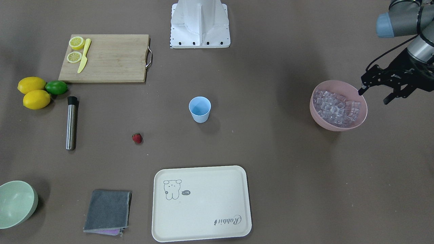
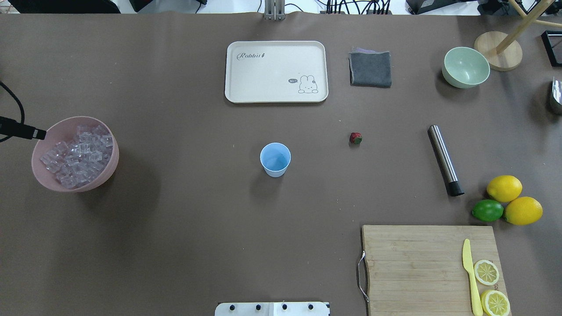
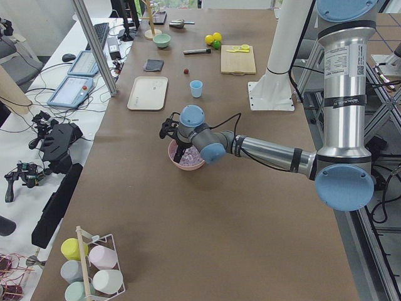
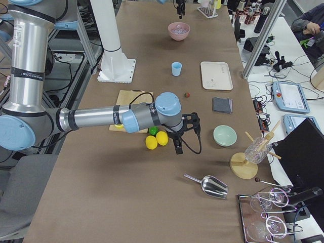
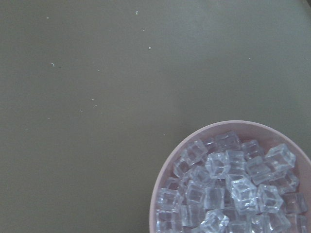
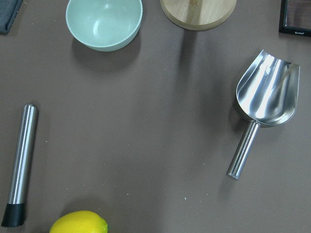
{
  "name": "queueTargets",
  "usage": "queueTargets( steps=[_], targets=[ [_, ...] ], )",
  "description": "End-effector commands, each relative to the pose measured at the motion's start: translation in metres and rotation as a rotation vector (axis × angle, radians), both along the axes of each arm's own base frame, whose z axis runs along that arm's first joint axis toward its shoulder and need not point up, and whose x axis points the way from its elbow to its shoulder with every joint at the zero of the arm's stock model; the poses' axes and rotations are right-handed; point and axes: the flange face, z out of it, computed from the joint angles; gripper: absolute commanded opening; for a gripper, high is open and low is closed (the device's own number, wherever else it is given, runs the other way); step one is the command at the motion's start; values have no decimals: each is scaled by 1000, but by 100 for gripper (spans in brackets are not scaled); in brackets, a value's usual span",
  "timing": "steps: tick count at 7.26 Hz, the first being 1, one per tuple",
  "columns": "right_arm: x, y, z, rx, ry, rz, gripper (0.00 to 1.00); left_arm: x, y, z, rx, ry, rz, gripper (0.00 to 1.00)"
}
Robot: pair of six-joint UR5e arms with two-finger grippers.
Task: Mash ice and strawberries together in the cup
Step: 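Lower the left gripper into the pink bowl of ice cubes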
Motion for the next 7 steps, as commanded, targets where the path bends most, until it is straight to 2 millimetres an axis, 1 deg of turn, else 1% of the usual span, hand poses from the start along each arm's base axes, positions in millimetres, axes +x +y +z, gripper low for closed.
queueTargets(
  steps=[1,2,3,5,6,7],
  targets=[
    [0,6,5,3,-2,1,100,64,5,-27,-64,36,-3,98],
    [0,6,5,6,-2,1,100,88,13,-27,-61,20,-29,97],
    [0,7,6,5,-2,1,100,93,16,-24,-58,13,-27,97],
    [0,7,6,2,-2,2,100,94,17,-17,-58,-3,-31,97],
    [0,7,7,1,-2,2,100,102,20,-12,-61,-14,-22,97],
    [0,7,7,2,-2,1,100,104,21,-11,-56,-20,-25,97]
  ],
)
